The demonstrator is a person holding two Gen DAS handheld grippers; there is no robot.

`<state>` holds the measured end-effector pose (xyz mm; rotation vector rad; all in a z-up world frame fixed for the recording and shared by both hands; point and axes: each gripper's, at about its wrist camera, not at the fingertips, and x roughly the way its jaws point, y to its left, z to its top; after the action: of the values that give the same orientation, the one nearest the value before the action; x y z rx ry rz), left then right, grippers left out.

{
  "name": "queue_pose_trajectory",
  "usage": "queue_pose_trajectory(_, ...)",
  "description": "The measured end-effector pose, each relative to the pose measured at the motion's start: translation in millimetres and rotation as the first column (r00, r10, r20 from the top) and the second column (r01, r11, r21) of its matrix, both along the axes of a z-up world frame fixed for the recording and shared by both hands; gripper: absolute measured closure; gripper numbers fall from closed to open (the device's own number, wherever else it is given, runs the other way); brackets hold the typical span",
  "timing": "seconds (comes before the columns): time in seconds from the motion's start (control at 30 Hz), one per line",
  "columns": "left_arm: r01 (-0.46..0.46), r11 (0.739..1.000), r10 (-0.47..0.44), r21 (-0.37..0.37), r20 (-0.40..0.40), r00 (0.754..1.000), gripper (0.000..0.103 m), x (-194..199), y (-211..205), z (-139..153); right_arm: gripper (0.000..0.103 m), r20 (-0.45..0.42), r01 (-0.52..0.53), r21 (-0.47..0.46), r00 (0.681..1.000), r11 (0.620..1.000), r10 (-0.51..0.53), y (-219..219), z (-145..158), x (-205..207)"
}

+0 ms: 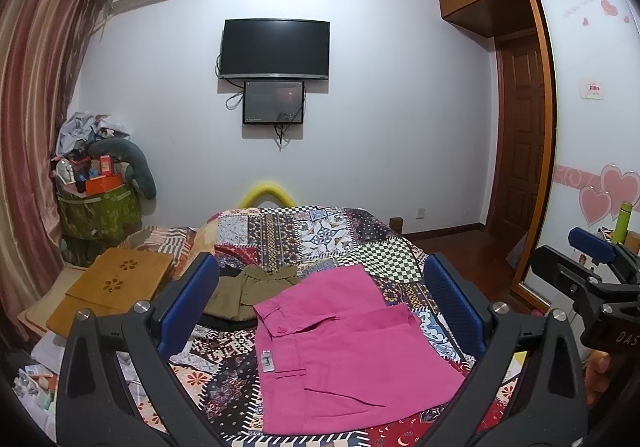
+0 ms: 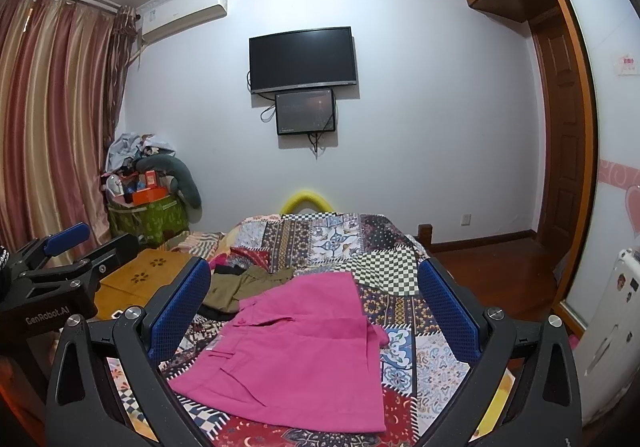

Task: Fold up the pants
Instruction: 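Lower both tools onto the pink pants' waistband and leg edge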

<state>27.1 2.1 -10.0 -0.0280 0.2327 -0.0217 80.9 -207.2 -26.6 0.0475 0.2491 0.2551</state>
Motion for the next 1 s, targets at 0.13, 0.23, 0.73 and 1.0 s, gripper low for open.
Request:
queue_pose_trajectory(0.13,-0.01,1.0,0.009,-0.01,-0.02,1.0,0.0,15.0,3.7,-4.0,0.0,-0.029,-0.008,0.005,1.0,1.0,0.008,-0.8,-6.4,12.5)
queue_pose_trajectory(0.23,-0.008,1.0,0.008,-0.005,-0.054,0.999,0.0,34.2,6.2,-9.9,0.0,-0.05,-0.005,0.003,0.999,1.0,0.005,-3.1,-11.9,23.2)
queue_pose_trajectory(0.73,-0.095,0.995,0.099,0.027,-0.328,0.939,0.0,184.7,46.9,-76.4,0.0,-0.298,0.006,-0.102,0.954,0.995,-0.036,-24.2,-89.9,125.5)
queue_pose_trajectory(1.0,-0.087,0.993,0.117,0.083,-0.478,0.871,0.0,251.2,75.9,-144.2,0.001,-0.481,-0.087,-0.095,0.876,0.992,0.031,-38.7,-140.1,179.8)
